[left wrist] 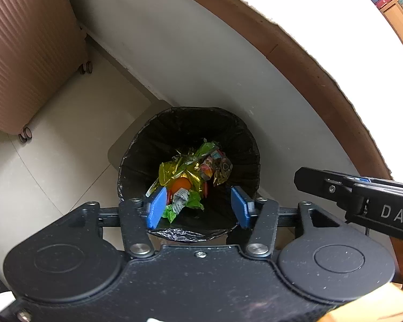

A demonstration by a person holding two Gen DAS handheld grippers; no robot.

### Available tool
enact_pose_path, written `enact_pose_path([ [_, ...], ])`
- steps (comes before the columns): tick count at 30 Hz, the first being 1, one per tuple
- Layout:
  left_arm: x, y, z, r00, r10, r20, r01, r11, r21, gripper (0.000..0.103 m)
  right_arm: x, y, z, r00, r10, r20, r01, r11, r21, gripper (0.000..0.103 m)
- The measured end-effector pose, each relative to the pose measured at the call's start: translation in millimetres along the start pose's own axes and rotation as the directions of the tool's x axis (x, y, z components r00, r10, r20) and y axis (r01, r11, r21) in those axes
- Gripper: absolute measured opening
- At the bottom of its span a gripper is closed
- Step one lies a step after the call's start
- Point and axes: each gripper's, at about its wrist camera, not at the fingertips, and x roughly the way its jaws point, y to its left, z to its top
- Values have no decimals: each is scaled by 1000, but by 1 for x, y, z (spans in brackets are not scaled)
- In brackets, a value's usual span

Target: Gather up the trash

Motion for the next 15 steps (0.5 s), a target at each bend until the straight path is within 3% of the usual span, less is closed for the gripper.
enact_pose_path([
  [8, -1, 1, 1, 1000, 30, 7, -30, 999, -15, 85, -2, -4, 0, 1000, -12, 18, 12, 1000, 11, 65],
  [15, 0, -4, -3, 996, 79, 32, -79, 996, 29, 88, -2, -6, -2, 999, -34, 23, 34, 999, -1, 71],
])
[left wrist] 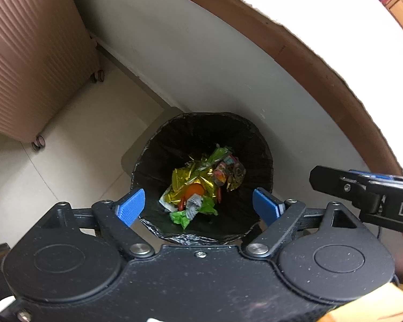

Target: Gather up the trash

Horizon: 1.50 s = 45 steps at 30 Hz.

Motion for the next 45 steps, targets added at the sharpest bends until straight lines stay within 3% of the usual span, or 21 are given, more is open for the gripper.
enact_pose_path([
  [10, 1, 4, -4, 998, -62, -13, 62, 998, -11, 90, 2, 0, 0, 1000, -22, 1, 22, 1000, -16, 81],
  [26, 4, -8, -13, 999, 8, -39, -7, 999, 39, 90, 9, 1, -3, 999, -34, 6, 34, 999, -10, 84],
  [45, 8, -5, -18, 998, 6, -55, -4, 999, 33, 92, 11, -3, -6, 999, -32, 1, 32, 999, -10, 85],
])
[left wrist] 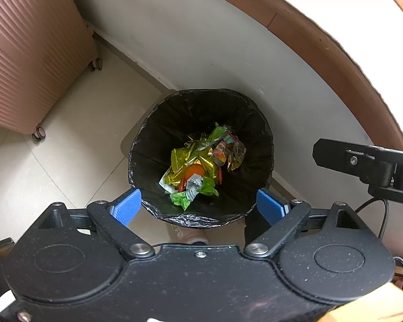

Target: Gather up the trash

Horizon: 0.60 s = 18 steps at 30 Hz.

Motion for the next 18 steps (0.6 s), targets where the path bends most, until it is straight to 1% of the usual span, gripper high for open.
enact_pose_path([
  [18, 3, -9, -4, 1000, -14, -11, 14, 998, 63, 93, 4, -2, -2, 1000, 1, -5, -1, 1000, 7, 86],
])
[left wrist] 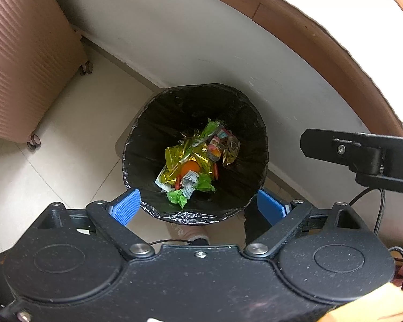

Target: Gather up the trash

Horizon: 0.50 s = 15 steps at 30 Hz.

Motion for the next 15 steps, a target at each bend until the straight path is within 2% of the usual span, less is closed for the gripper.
enact_pose_path([
  [15, 3, -4, -2, 1000, 2, -9, -2, 1000, 5, 93, 0, -1, 0, 1000, 1, -2, -1, 1000, -1, 87],
])
